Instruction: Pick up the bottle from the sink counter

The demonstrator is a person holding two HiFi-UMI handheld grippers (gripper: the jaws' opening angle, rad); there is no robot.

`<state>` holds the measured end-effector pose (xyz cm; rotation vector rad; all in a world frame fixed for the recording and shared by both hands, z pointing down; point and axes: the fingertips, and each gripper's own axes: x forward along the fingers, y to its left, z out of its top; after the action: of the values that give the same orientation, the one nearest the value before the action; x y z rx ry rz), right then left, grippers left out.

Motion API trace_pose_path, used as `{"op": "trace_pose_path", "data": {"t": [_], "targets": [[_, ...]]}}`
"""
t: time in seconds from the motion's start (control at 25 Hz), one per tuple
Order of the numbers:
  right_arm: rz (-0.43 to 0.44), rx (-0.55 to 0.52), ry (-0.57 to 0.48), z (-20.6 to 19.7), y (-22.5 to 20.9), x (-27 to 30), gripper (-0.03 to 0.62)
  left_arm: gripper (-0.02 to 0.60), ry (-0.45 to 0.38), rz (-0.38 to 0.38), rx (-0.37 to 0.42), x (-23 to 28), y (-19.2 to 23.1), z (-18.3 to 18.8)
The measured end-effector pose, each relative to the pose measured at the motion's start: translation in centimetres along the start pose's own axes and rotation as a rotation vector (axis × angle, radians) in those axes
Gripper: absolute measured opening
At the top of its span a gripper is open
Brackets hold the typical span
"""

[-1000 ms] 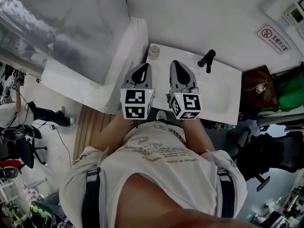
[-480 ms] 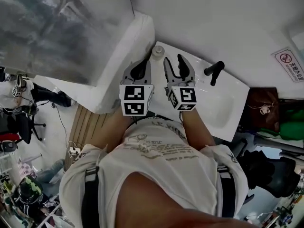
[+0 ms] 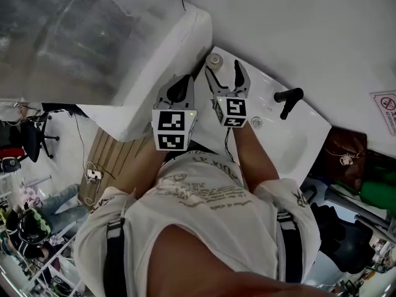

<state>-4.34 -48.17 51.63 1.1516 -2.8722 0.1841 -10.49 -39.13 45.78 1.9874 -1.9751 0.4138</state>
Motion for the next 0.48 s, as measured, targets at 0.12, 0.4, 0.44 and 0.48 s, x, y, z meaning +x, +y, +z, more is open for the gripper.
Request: {"op": "trace_pose_path", "data": {"t": [0.12, 0.4, 0.44, 0.48], "targets": [[-0.011, -0.021, 0.047, -2.5, -0.5, 1.5, 0.362, 0.02, 0.01, 0.007, -0.002, 0.2, 0.2, -0.5], [-0.034, -0.053, 0.193, -8.6, -1.8, 4.1, 0.364, 0.02, 0.042, 0.0, 0.017, 0.4, -0.1, -1.6], [-0.033, -0.061, 0.211, -9.2, -1.9, 4.3, 0.364, 0.02, 0.046, 0.0, 0.018, 0.4, -0.2, -1.8], [-0.028, -0.071, 0.228, -9.7, -1.8, 4.5, 0.364, 0.02, 0.052, 0.003, 0.017, 0.2, -0.3, -2.1]]}}
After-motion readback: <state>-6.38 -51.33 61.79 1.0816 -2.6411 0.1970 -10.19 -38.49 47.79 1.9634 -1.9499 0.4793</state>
